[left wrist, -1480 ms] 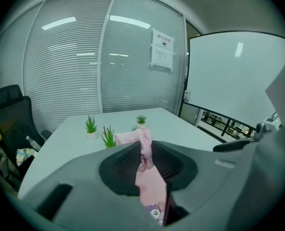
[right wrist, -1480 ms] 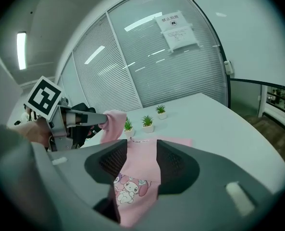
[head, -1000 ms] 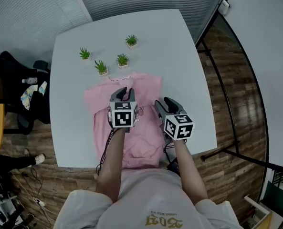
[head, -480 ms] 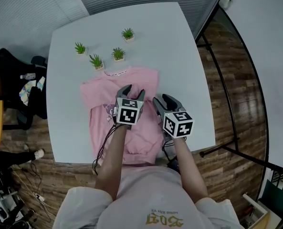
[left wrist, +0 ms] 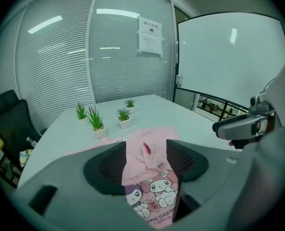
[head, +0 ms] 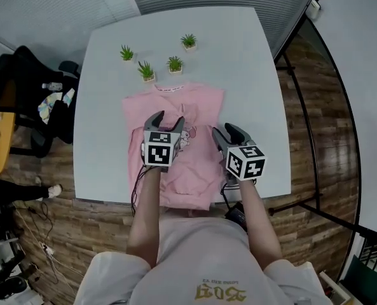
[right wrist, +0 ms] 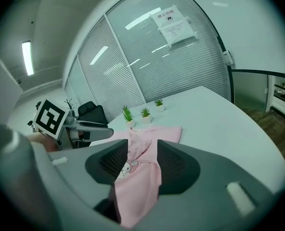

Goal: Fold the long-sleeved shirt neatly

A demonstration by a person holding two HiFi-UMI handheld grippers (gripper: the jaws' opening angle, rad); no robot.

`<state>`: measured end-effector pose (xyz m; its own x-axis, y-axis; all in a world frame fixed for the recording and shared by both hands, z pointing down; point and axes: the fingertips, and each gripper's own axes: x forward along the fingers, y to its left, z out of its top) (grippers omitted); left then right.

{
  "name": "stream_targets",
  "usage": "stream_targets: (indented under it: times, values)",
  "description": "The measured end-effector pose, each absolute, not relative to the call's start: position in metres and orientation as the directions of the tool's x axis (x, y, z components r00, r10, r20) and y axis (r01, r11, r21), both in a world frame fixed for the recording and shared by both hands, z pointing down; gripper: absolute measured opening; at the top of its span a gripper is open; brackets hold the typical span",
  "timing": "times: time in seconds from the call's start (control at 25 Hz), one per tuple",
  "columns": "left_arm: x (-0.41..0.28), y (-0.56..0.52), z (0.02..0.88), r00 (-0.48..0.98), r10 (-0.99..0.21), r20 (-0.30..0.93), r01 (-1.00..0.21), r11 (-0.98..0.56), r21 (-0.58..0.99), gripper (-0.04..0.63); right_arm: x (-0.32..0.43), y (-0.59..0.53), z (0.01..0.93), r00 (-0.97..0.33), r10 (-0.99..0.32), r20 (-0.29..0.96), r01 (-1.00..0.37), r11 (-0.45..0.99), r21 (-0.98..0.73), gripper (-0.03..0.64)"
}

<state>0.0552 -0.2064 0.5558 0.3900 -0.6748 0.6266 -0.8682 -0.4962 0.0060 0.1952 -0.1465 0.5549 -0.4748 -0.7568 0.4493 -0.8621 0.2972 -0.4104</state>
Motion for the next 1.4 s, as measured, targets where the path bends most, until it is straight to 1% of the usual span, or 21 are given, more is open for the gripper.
stream_targets:
  times: [0.28, 0.44, 0.92, 1.4]
  values:
    - [0.016, -0.182, 0.541, 0.356, -0.709, 0.609, -0.898, -0.440, 0.013, 0.275, 0.192, -0.129, 0.540, -0.483, -0.765, 0.427, -0.860, 0.321, -0.397, 0.201]
    - [0.001, -0.170, 0.532, 0.390, -0.723, 0.570, -0.897, -0.439, 0.057, 0.276, 0.186, -0.120, 0.528, -0.483, -0.776, 0.406, -0.862, 0.339, -0.377, 0.202]
    - [-0.043, -0.115, 0.522, 0.492, -0.686, 0.535, -0.851, -0.509, 0.130, 0.276, 0.152, -0.066, 0.522, -0.413, -0.810, 0.416, -0.897, 0.281, -0.342, 0.202]
    - [-0.075, -0.054, 0.512, 0.524, -0.675, 0.519, -0.832, -0.537, 0.141, 0.275, 0.120, 0.009, 0.518, -0.377, -0.827, 0.417, -0.911, 0.252, -0.325, 0.206]
